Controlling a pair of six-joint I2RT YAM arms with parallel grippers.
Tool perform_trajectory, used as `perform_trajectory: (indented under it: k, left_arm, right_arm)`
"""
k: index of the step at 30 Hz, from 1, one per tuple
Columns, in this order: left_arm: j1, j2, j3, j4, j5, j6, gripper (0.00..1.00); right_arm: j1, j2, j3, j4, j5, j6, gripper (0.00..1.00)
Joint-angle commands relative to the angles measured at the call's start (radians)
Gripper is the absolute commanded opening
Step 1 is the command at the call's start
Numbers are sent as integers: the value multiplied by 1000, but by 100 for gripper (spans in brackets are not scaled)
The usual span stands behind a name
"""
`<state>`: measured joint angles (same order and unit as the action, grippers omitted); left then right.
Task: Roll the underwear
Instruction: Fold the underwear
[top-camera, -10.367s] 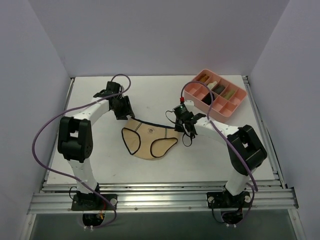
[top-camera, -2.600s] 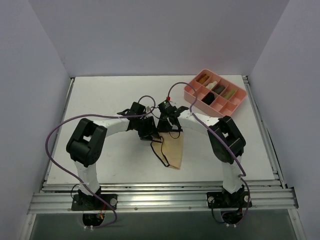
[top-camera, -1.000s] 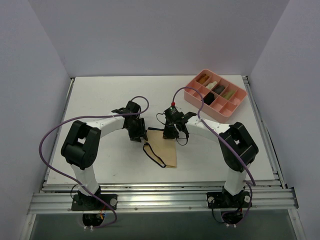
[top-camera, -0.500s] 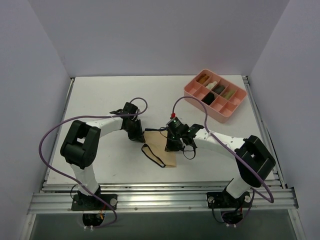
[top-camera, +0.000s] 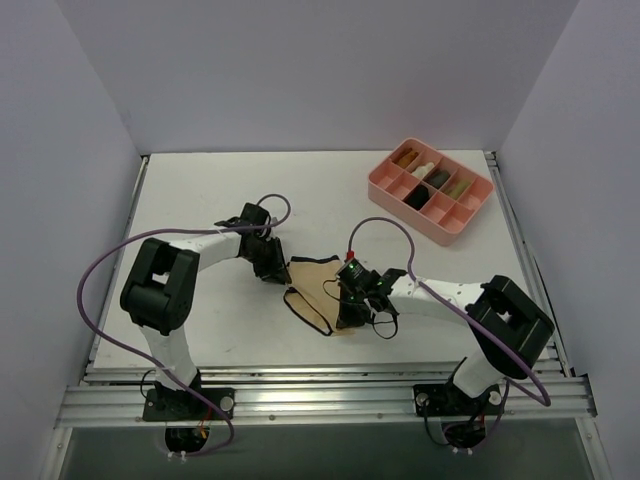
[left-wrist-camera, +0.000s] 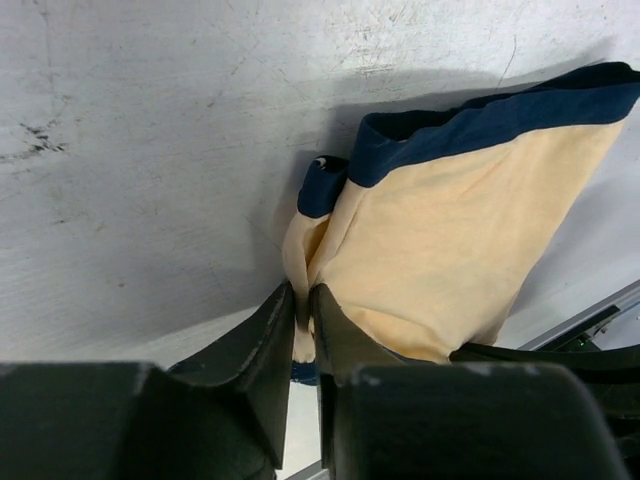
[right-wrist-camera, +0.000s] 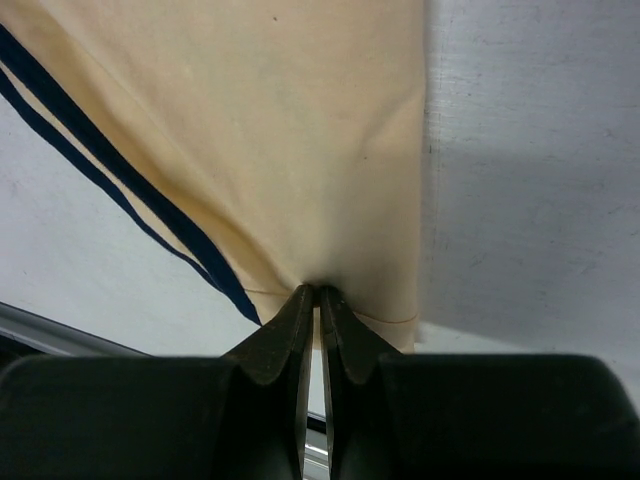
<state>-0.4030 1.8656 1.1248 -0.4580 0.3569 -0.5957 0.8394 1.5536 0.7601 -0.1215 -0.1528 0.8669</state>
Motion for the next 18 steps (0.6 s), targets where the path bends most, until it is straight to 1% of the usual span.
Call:
perform_trajectory:
  k: [1, 2, 4, 5, 6, 9, 13, 18]
  left_arm:
    - [33, 3, -8, 45, 26, 20, 30]
    - [38, -15, -11, 48, 33, 14, 43]
    - [53, -35, -7, 48, 39, -1, 47]
    - [59, -49, -2, 47, 40, -6, 51]
    - [64, -52, 6, 38, 40, -7, 59]
    - [75, -31, 58, 3, 31, -6, 66]
    - [73, 29, 121, -30, 36, -4, 66]
    - [53, 43, 116, -19, 37, -18, 65]
  right_arm:
    - [13, -15, 21, -69, 48, -9, 5]
    - [15, -13, 51, -82, 62, -15, 6]
    - [18, -13, 80, -118, 75, -37, 7]
    - [18, -13, 106, -128, 85, -40, 7]
    - [23, -13, 120, -147, 90, -46, 7]
    - [23, -9, 163, -168, 102, -60, 9]
    - [24, -3, 191, -178, 108, -60, 11]
    - [20, 2, 222, -202, 142, -75, 13]
